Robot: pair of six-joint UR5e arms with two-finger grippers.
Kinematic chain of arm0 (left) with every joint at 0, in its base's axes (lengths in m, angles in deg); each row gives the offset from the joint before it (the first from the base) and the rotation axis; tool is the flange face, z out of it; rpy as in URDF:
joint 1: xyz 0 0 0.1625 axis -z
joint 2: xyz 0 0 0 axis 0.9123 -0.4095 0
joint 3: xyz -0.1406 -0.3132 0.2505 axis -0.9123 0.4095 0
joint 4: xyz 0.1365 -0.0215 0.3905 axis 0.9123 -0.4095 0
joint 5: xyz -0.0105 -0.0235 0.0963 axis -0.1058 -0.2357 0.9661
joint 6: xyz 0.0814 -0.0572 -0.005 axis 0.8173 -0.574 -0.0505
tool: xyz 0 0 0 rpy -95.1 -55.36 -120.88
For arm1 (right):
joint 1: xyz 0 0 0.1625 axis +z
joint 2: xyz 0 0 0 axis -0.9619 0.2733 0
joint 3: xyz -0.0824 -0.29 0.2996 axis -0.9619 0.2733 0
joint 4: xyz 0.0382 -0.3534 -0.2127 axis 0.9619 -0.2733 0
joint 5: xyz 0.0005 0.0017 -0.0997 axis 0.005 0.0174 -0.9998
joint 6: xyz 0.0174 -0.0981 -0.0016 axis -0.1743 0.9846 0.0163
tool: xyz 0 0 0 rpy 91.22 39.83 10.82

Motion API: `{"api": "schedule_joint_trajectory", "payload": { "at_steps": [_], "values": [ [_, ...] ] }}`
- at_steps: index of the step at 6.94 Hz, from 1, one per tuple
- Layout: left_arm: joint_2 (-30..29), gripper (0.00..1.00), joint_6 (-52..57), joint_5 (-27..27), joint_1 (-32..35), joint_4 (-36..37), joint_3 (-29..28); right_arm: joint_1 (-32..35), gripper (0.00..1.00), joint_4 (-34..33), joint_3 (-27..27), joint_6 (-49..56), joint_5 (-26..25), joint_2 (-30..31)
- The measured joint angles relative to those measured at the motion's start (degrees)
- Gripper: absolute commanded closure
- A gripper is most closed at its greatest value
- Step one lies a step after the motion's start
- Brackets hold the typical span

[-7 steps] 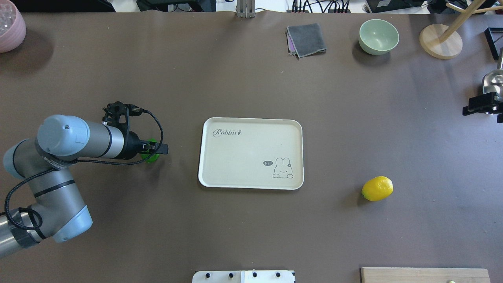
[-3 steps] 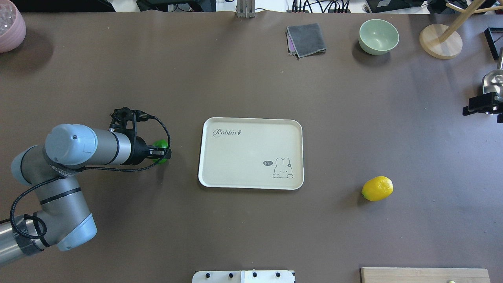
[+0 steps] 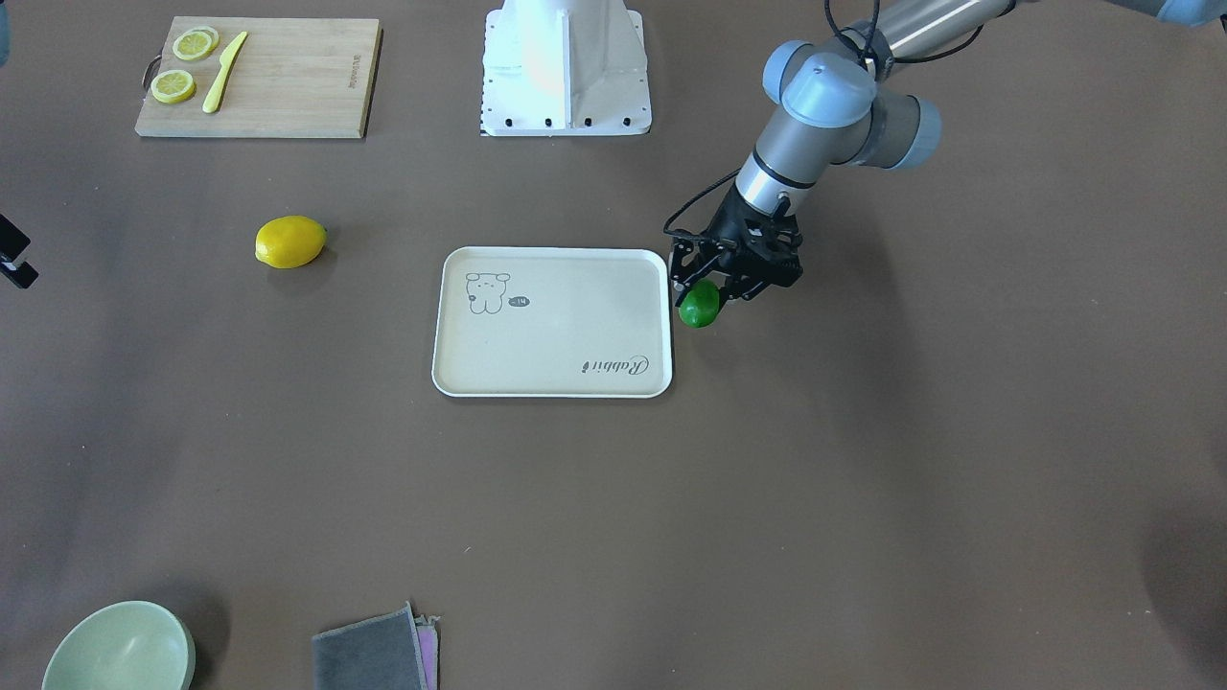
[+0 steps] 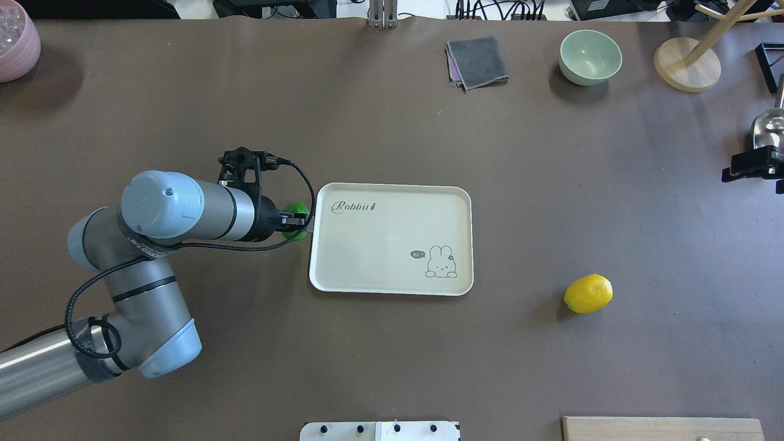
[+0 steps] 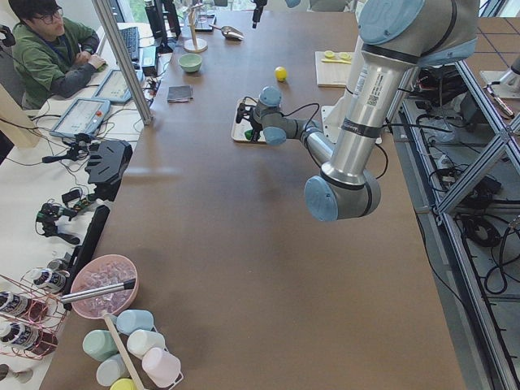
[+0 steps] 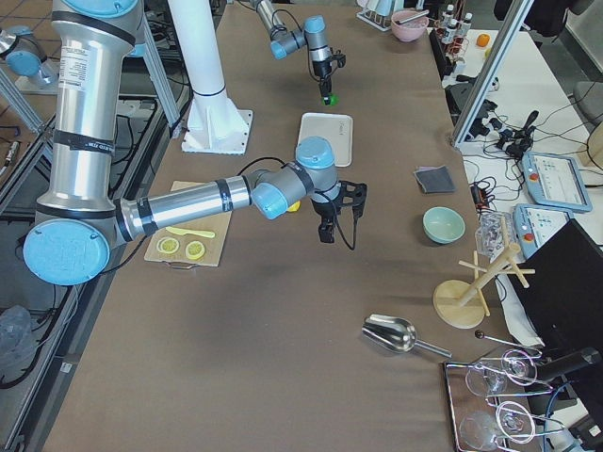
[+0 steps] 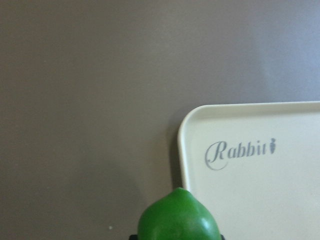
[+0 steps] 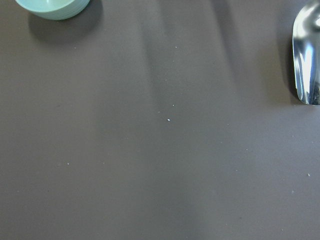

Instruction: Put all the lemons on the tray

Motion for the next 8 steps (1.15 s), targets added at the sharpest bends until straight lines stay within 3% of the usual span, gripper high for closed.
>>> {"api": "schedule_joint_trajectory", "payload": {
  "at_steps": [1, 2, 3, 6, 8],
  "values": [
    [-2.7, 0.99, -1.1, 0.1, -0.4, 0.9, -1.4, -0.4, 0.00, 0.7, -0.1, 0.0, 0.0, 0.0],
    [-5.4, 0.23, -1.5, 0.2, -0.9, 1.1, -3.5, -1.1, 0.00, 2.6, -0.1, 0.0, 0.0, 0.0],
    [-7.0, 0.02, -1.6, 0.6, -1.2, 1.1, -5.1, -2.3, 0.00, 4.1, -0.3, 0.1, -0.1, 0.0],
    [-7.7, 0.02, -1.0, 4.1, -1.6, 1.2, -4.8, -7.0, 0.03, 5.3, -3.7, -5.6, -2.5, 1.2],
    [-6.8, 0.02, 3.1, -2.1, 3.7, 1.3, -4.1, -9.7, 0.02, 5.3, -7.6, -19.6, -3.9, 4.3]
  ]
}}
